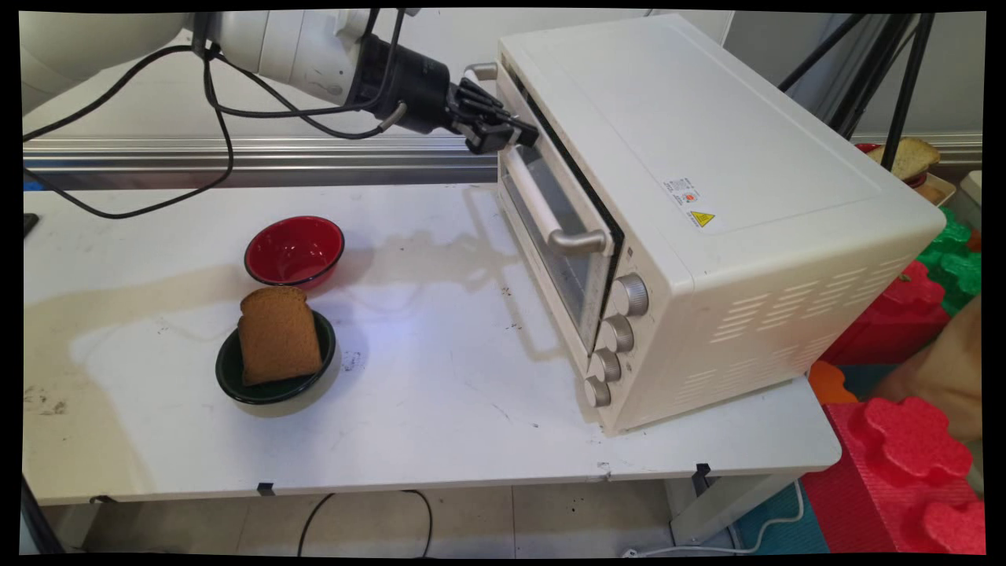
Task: Open the oven
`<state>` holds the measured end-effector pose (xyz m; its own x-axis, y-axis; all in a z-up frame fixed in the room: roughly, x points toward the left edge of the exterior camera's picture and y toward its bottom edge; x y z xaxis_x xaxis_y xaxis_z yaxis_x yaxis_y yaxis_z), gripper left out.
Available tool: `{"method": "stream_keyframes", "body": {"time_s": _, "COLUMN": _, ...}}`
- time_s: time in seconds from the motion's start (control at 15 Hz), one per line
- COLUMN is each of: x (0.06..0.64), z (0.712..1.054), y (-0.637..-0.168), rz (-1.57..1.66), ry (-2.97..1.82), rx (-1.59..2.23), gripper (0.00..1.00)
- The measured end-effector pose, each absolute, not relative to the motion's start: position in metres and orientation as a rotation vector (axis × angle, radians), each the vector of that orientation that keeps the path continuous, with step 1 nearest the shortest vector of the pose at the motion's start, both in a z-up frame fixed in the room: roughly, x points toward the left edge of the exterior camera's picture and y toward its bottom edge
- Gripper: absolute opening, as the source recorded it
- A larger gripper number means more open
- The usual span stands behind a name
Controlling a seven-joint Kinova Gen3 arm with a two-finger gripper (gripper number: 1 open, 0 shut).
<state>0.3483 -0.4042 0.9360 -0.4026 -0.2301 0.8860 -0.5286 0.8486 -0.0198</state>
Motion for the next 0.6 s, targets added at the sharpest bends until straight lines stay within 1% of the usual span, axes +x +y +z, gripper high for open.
{"method": "stream_keyframes", "body": {"time_s": 0.6, "x": 0.371, "z": 0.932, "y": -0.392, "rz": 0.353, "ry": -2.076, "rx": 0.546, "gripper": 0.0}}
